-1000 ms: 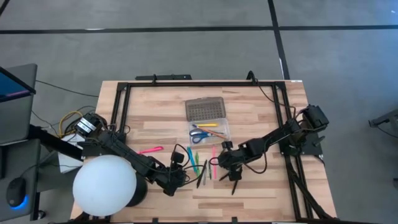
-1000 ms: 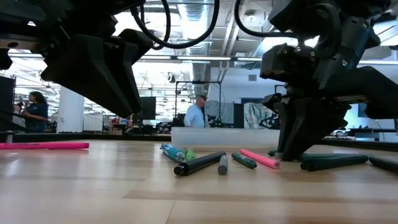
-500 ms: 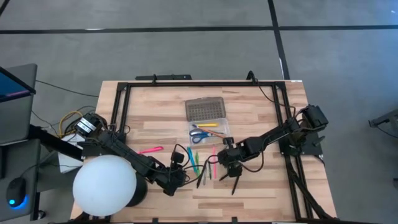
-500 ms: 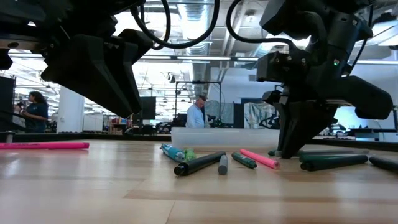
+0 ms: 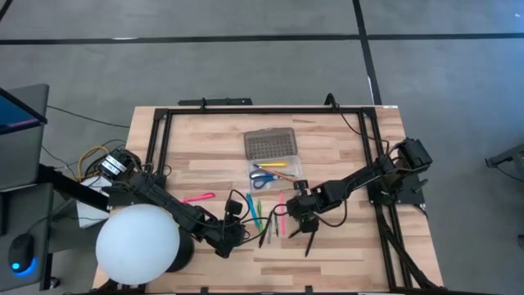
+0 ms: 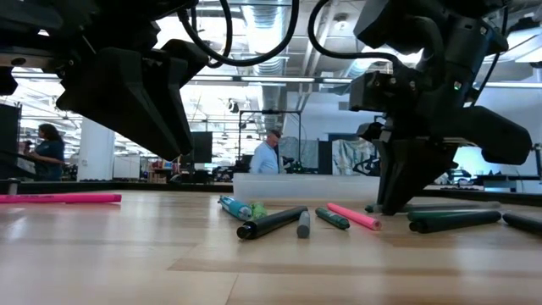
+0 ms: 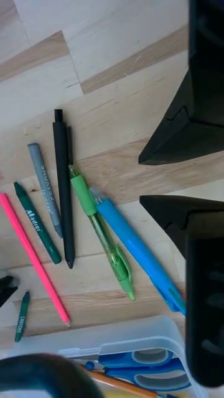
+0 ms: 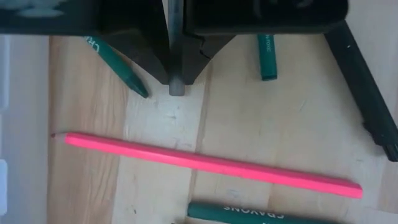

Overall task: Pick & place school supplies into a supply box
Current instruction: Put the gray pen into the supply box

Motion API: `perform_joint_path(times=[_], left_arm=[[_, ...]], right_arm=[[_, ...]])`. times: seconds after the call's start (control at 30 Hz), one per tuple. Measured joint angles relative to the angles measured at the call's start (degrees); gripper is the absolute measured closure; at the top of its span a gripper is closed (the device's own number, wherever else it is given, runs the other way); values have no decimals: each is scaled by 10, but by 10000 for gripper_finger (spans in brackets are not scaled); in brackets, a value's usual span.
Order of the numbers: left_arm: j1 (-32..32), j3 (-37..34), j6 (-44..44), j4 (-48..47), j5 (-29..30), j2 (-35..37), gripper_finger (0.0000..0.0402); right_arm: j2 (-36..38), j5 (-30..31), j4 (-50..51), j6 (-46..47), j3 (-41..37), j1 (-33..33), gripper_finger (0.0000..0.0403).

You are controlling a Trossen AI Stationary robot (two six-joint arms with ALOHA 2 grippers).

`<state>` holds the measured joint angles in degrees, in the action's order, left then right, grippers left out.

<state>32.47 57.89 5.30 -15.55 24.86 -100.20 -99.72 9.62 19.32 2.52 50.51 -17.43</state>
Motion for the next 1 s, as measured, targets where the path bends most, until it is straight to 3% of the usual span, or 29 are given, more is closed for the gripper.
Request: perform_joint_path(times=[0.53, 1.0], left_arm=[[0, 0, 0, 0, 0, 0, 318], [0, 0, 27, -27, -3, 0, 318]], right_arm=[[1, 44, 93, -31, 118, 7, 393], [1, 69, 36, -46, 185, 130, 392]])
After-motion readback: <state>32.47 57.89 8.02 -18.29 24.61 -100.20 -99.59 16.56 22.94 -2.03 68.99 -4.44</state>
